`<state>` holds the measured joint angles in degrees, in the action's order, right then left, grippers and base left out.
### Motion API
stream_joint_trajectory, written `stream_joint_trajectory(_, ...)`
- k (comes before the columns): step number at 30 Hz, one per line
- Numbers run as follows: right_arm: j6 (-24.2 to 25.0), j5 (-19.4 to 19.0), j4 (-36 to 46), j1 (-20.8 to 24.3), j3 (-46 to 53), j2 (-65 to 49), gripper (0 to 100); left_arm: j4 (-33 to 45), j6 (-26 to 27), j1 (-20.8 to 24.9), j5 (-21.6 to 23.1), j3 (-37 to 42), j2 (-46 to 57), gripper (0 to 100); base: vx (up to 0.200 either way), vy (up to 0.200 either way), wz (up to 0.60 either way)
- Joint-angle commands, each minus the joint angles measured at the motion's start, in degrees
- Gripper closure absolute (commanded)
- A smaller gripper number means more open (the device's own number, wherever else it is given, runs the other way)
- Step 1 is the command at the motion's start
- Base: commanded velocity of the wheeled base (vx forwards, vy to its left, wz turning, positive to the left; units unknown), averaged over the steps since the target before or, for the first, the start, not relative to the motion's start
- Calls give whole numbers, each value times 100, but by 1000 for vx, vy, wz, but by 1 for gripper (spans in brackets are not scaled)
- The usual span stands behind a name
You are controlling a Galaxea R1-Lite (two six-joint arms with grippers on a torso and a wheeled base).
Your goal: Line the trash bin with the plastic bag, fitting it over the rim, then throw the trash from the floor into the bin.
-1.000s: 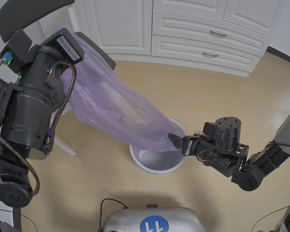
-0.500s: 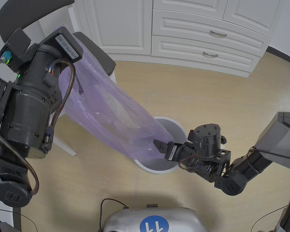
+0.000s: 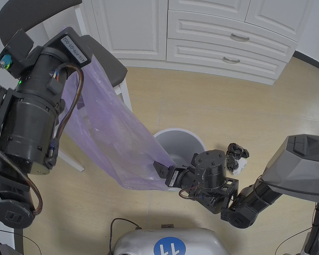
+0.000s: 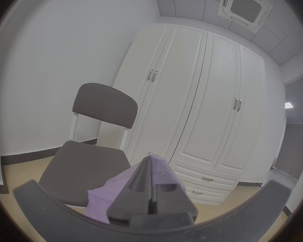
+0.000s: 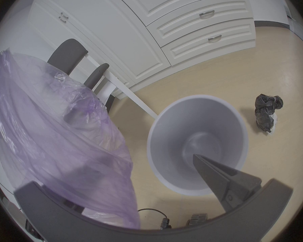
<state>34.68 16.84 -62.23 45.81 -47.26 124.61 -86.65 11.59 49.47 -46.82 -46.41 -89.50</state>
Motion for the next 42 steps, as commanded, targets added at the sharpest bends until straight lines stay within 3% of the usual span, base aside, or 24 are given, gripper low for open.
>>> stream_joint_trajectory(1, -5, 4, -17, 24, 42, 54, 0, -1, 1, 1, -2, 0, 12, 100, 0, 0, 0)
stream_joint_trajectory(20, -14, 13, -43, 77, 59, 37, 0, -1, -8, 1, -2, 9, -41, 100, 0, 0, 0)
stream_joint_trajectory(21, -5, 13, -52, 86, 51, 46, 100, -1, -8, 1, -2, 9, -41, 100, 0, 0, 0)
stream_joint_trajectory(33, -128, 39, -61, 59, 165, -253, 100, -1, -26, -34, -2, 71, -120, 100, 0, 0, 0)
stream_joint_trajectory(42, -1069, 136, -26, -362, 595, -1229, 100, -1, -17, -69, -2, 334, -225, 100, 0, 0, 0)
